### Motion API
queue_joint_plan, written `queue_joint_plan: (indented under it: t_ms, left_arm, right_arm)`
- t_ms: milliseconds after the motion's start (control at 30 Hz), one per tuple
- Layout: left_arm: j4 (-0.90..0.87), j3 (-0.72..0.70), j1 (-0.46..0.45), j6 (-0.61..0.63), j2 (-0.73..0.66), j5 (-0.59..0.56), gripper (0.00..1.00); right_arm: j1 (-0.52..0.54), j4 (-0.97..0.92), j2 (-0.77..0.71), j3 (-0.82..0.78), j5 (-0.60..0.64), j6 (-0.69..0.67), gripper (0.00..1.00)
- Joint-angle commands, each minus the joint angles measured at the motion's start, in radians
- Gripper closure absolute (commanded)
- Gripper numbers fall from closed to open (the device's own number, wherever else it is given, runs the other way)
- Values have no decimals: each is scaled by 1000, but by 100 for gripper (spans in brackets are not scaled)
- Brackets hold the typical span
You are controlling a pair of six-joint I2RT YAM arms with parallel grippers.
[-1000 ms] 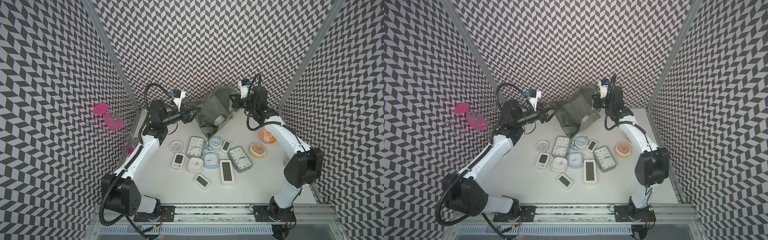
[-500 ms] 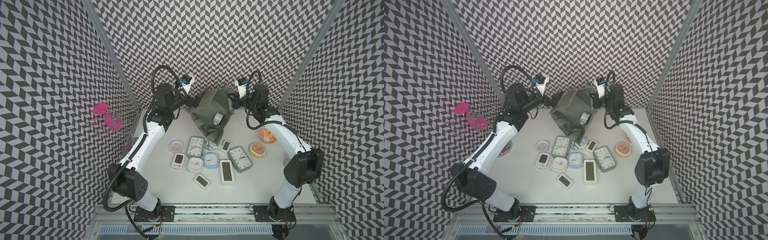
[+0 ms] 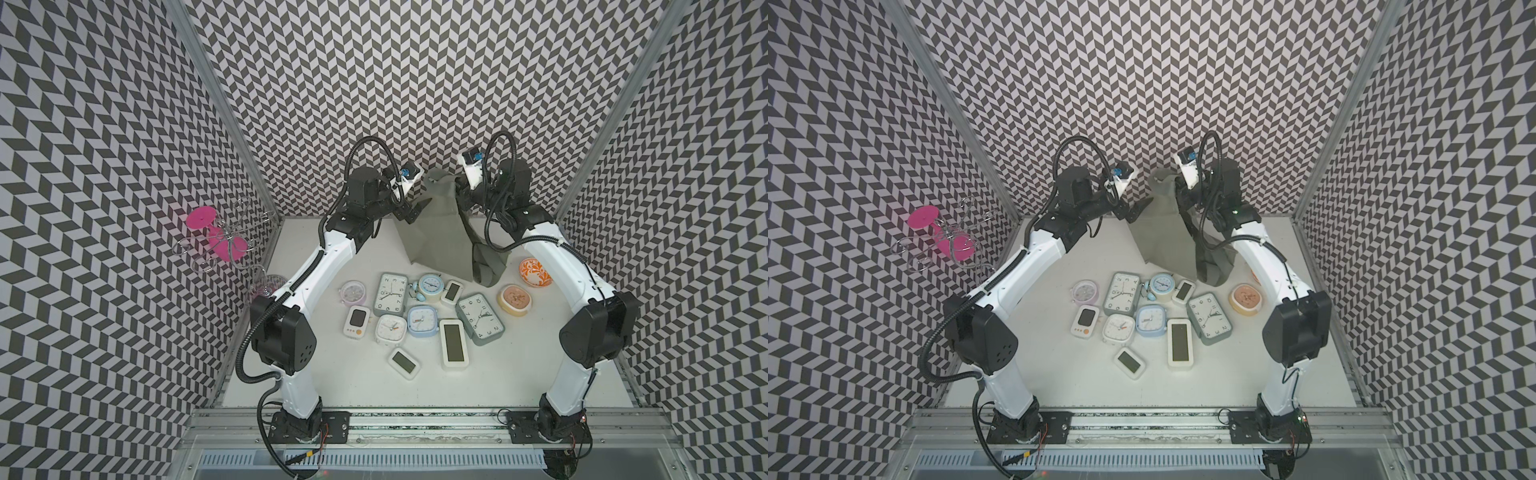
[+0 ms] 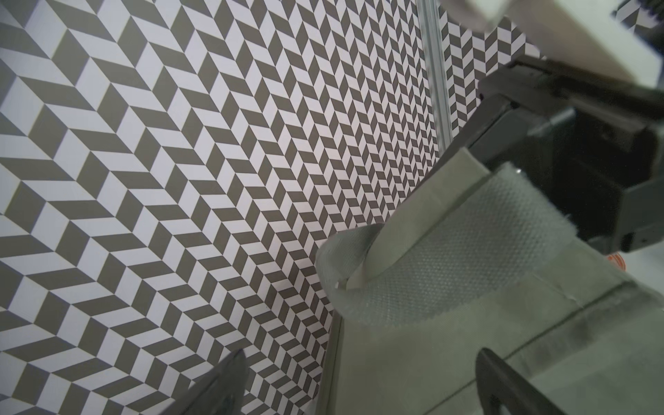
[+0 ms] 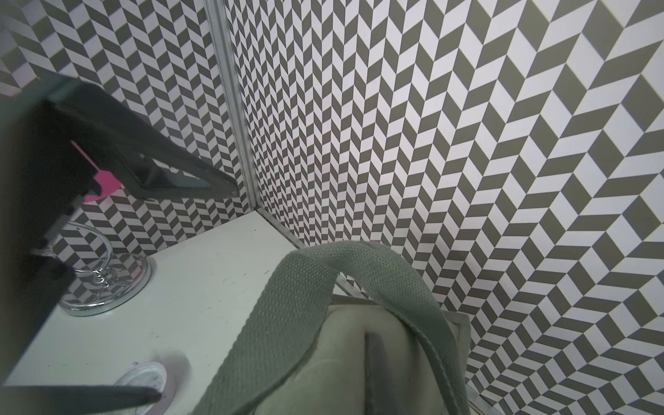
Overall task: Put the alarm clock into the canvas bag
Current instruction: Adjust the canvas bag at the center of the board.
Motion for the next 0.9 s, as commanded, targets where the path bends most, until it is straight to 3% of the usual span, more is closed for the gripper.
queue_joint_plan:
  t_ms: [0,167,400,867]
  left_arm:
    - [49,-56,-2,59,-93,19,1]
    - [102,-195,-66,222,-215,-1,1]
    - [82,-172,-72,316,-179,46,4]
    - [52,-108,-66,275,-51,89,15]
  right_arm:
    - [7,108,1,66,11,-76,100]
    - [14,83,7,61,-21,-152,100]
    - [22,39,-36,11,-157,-226,100]
    - [27,75,-127,-150,-225,-269,100]
